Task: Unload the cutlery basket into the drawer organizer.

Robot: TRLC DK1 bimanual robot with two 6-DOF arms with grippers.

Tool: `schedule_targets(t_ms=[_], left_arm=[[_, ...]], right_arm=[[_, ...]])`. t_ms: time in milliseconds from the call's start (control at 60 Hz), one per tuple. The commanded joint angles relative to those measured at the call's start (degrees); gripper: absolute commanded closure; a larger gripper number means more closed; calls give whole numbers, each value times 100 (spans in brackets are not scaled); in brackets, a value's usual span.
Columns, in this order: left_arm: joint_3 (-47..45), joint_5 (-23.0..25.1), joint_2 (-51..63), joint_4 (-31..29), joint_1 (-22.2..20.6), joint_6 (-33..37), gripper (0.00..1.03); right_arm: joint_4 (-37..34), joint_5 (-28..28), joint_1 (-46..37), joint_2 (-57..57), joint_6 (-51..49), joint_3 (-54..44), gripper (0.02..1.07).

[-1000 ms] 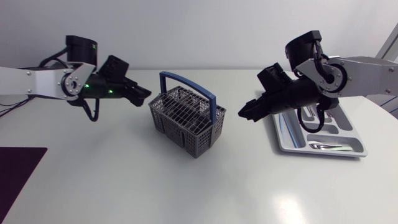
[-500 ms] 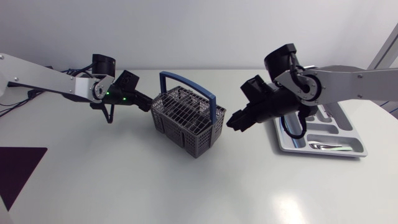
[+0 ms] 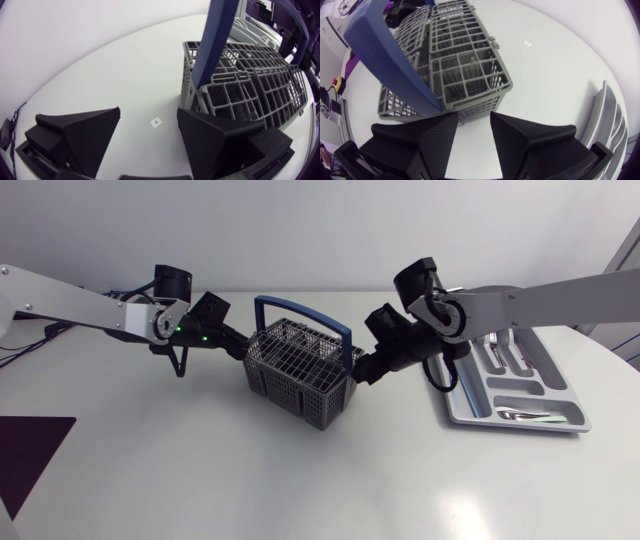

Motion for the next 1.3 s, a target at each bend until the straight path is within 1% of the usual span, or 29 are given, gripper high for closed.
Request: schedule_targets(t_ms=[0,217,317,367,467,533,617,717,783,883,1033,1283], left_arm=[[-451,157,-374,-118,-189,192,5],[-1295,236,-1130,-215,-312,341,5],[-1576,236,-1393,-197,-321,376,5],[-1664,227,-1490,-197,-295,385,5],[-1805,227,-1789,-206,-181,412,5],[-1972,201,-2123,-188,-93,482,5],[-2139,192,-2466,-135,-22,482,5],[-2349,183,-2932,-118,22,438,5],[-2420,192,-3116,-92,22,412,5],[-2499,192,-3301,-83,-22,289,5],[-2622,192,-3415,-74,-154,253,5],[-2754,192,-3512,-39,-172,253,5]], right_arm=[[106,-3,-102,284,67,435,57],[88,23,-296,688,23,962,57],[88,32,-322,741,14,1006,57],[97,181,-348,723,-13,953,57],[202,269,-480,354,-30,593,57],[352,366,-524,-129,-74,180,57],[361,357,-533,-674,-118,-198,57],[369,340,-375,-1342,-83,-549,57],[352,340,-243,-1491,-39,-602,57],[369,357,-102,-1456,31,-567,57],[510,428,30,-1096,58,-497,57],[756,515,82,-481,49,-690,57]])
